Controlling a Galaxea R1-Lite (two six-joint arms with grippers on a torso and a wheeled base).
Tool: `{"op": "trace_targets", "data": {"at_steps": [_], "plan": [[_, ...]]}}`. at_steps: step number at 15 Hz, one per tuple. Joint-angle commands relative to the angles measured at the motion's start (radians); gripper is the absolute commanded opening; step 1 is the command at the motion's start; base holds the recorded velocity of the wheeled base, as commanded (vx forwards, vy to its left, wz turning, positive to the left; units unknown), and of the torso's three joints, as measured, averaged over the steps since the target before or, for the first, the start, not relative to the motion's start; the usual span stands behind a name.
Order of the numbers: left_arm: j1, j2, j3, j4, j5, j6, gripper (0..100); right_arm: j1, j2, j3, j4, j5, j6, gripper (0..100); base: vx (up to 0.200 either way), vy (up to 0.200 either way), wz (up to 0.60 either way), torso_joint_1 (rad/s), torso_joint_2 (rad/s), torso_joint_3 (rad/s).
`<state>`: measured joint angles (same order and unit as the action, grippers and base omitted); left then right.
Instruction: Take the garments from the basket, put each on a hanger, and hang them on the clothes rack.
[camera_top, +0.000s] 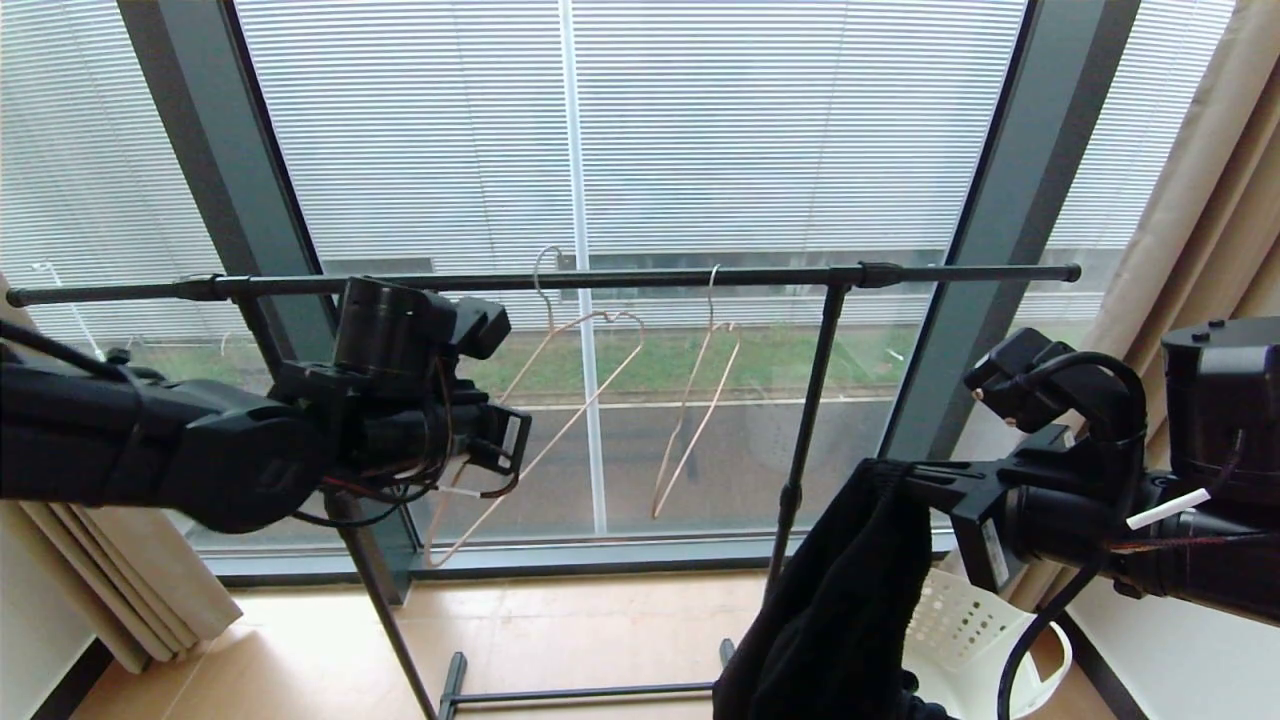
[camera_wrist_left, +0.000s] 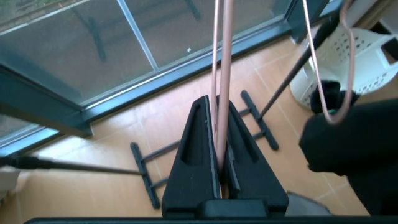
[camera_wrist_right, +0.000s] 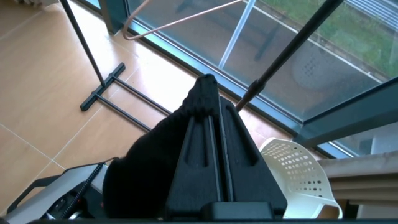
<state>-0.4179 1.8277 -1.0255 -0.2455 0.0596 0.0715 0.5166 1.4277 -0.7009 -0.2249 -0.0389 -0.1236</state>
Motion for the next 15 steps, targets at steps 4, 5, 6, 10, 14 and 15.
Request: {"op": "trace_targets", "data": {"at_steps": [4,5,6,10,14,15], "plan": [[-0.001,-0.383,0.331,-0.031,-0.004,0.057,0,0.002,0.042,-0.022,-0.002,-0.029,-0.002,0,0.0,0.0,0.0,0.0,0.0,0.0],[-0.004,-0.439,0.378,-0.038,-0.007,0.091,0,0.005,0.056,-0.028,-0.002,-0.078,-0.001,0,0.0,0.0,0.0,0.0,0.0,0.0],[-0.021,-0.481,0.412,-0.046,-0.032,0.108,0,0.01,0.068,-0.034,-0.002,-0.124,-0.001,0,0.0,0.0,0.0,0.0,0.0,0.0],[-0.029,-0.642,0.524,-0.06,-0.185,0.113,0,0.051,0.12,-0.043,-0.005,-0.251,0.001,0,0.0,0.0,0.0,0.0,0.0,0.0],[-0.07,-0.706,0.636,-0.06,-0.311,0.131,0,0.051,0.158,-0.058,-0.056,-0.368,0.002,0,0.0,0.0,0.0,0.0,0.0,0.0],[-0.104,-0.705,0.647,-0.06,-0.311,0.139,0,0.051,0.162,-0.068,-0.06,-0.374,0.002,0,0.0,0.0,0.0,0.0,0.0,0.0]]}}
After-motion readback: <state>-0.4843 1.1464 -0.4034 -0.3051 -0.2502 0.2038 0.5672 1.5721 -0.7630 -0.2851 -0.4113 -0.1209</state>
